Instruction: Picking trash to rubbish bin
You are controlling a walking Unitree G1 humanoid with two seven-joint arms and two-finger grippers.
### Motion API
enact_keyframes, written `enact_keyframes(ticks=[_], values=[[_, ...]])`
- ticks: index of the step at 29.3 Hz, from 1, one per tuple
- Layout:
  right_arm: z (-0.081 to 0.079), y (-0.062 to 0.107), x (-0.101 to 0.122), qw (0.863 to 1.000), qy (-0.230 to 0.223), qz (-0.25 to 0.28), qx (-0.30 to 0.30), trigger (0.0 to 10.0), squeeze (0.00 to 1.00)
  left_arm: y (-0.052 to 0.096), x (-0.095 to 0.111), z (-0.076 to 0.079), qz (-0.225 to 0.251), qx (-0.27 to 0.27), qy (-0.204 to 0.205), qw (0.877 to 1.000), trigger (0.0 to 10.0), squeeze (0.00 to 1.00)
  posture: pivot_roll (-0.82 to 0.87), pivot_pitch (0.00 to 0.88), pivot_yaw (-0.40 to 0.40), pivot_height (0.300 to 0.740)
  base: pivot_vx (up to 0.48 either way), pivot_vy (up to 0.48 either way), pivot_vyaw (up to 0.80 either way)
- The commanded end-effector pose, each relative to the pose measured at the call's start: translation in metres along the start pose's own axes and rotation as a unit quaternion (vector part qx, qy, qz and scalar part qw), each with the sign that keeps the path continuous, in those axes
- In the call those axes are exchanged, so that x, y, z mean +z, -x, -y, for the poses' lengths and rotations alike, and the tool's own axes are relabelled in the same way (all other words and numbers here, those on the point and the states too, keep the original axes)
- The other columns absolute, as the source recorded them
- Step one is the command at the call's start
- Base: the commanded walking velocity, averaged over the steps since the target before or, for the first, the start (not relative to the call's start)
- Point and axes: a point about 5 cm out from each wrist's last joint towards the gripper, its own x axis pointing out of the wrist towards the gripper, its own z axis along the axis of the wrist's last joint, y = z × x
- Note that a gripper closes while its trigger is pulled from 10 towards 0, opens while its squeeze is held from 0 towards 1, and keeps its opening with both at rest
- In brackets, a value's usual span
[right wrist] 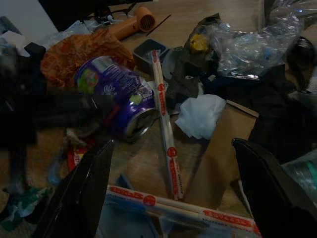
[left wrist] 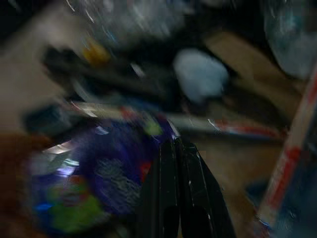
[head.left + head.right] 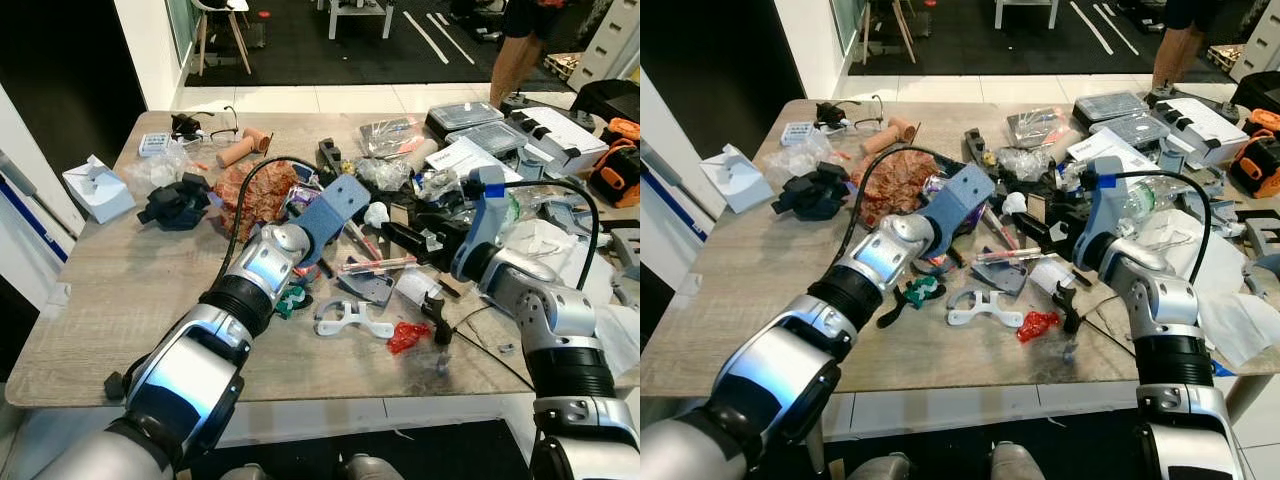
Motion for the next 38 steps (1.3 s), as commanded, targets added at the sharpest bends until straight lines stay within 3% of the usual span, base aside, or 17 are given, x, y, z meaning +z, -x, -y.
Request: enact_keyframes(ticks=[1, 3, 4, 10, 14, 17, 19, 22, 24, 27, 31, 34, 35, 37, 38], values=[[0.001, 0.003, 0.001, 1.0, 0.005, -0.004, -0.002, 10.0, 0.0, 0.005, 0.0, -0.01, 0.016, 0.015, -0.015, 1.0, 10.0, 0.0, -0.1, 0.0, -0.005, 0.74, 0.0, 0.0, 0.0], [0.0, 0.002, 0.001, 1.0, 0.005, -0.004, -0.001, 10.0, 0.0, 0.009, 0.002, -0.02, 0.033, 0.032, -0.027, 0.999, 10.0, 0.0, -0.1, 0.0, -0.005, 0.74, 0.0, 0.0, 0.0], [0.0, 0.001, 0.002, 1.0, 0.006, -0.004, 0.0, 10.0, 0.0, 0.01, 0.004, -0.024, 0.043, 0.036, -0.048, 0.997, 10.0, 1.0, -0.1, 0.0, -0.005, 0.74, 0.0, 0.0, 0.0], [-0.002, 0.0, 0.002, 1.0, 0.006, -0.003, 0.002, 10.0, 0.0, 0.009, 0.003, -0.029, 0.031, 0.038, -0.069, 0.996, 10.0, 1.0, -0.11, 0.0, -0.004, 0.74, 0.0, 0.0, 0.0], [-0.004, 0.002, 0.004, 1.0, 0.008, 0.0, 0.004, 10.0, 0.0, 0.002, -0.001, -0.027, -0.002, 0.033, -0.022, 0.999, 10.0, 1.0, -0.12, 0.0, 0.006, 0.74, 0.0, 0.0, 0.0], [-0.005, 0.002, 0.004, 1.0, 0.008, 0.0, 0.005, 10.0, 0.0, 0.001, -0.001, -0.026, -0.006, 0.034, -0.016, 0.999, 10.0, 1.0, -0.12, 0.0, 0.008, 0.74, 0.0, 0.0, 0.0], [-0.005, 0.001, 0.004, 1.0, 0.009, 0.001, 0.006, 10.0, 0.0, -0.001, -0.001, -0.025, -0.011, 0.045, 0.026, 0.999, 10.0, 1.0, -0.12, 0.0, 0.009, 0.74, 0.0, 0.0, 0.0], [-0.006, 0.001, 0.005, 1.0, 0.01, 0.002, 0.007, 10.0, 0.0, -0.001, -0.001, -0.026, -0.01, 0.051, 0.051, 0.997, 10.0, 1.0, -0.12, 0.0, 0.006, 0.74, 0.0, 0.0, 0.0], [-0.015, -0.001, 0.013, 0.999, 0.021, 0.008, 0.025, 10.0, 0.0, 0.001, 0.002, -0.033, 0.002, 0.062, 0.104, 0.993, 10.0, 1.0, -0.12, 0.0, 0.011, 0.74, 0.0, 0.0, 0.0], [-0.029, -0.002, 0.023, 0.998, 0.038, 0.014, 0.049, 10.0, 0.0, 0.003, 0.004, -0.039, 0.01, 0.066, 0.152, 0.986, 10.0, 1.0, -0.15, 0.0, 0.029, 0.74, 0.0, 0.0, 0.0], [-0.039, 0.001, 0.027, 0.997, 0.044, 0.021, 0.059, 10.0, 0.0, 0.002, 0.003, -0.036, 0.014, 0.056, 0.184, 0.981, 10.0, 1.0, -0.16, 0.0, 0.05, 0.74, 0.0, 0.0, 0.0], [-0.039, 0.001, 0.027, 0.997, 0.044, 0.021, 0.059, 10.0, 0.0, 0.002, 0.003, -0.036, 0.014, 0.056, 0.184, 0.981, 10.0, 1.0, -0.16, 0.0, 0.05, 0.74, 0.0, 0.0, 0.0], [-0.044, 0.004, 0.027, 0.997, 0.043, 0.025, 0.063, 10.0, 0.0, 0.002, 0.004, -0.031, 0.028, 0.035, 0.176, 0.983, 10.0, 0.73, -0.16, 0.0, 0.051, 0.74, 0.0, 0.0, 0.0], [-0.044, 0.004, 0.027, 0.997, 0.043, 0.025, 0.063, 10.0, 0.0, 0.002, 0.004, -0.031, 0.028, 0.035, 0.176, 0.983, 10.0, 0.73, -0.16, 0.0, 0.051, 0.74, 0.0, 0.0, 0.0], [-0.049, 0.004, 0.024, 0.997, 0.035, 0.029, 0.061, 10.0, 0.0, 0.004, 0.001, -0.029, 0.037, 0.026, 0.147, 0.988, 10.0, 0.0, -0.17, 0.0, 0.057, 0.74, 0.0, 0.0, 0.0]])
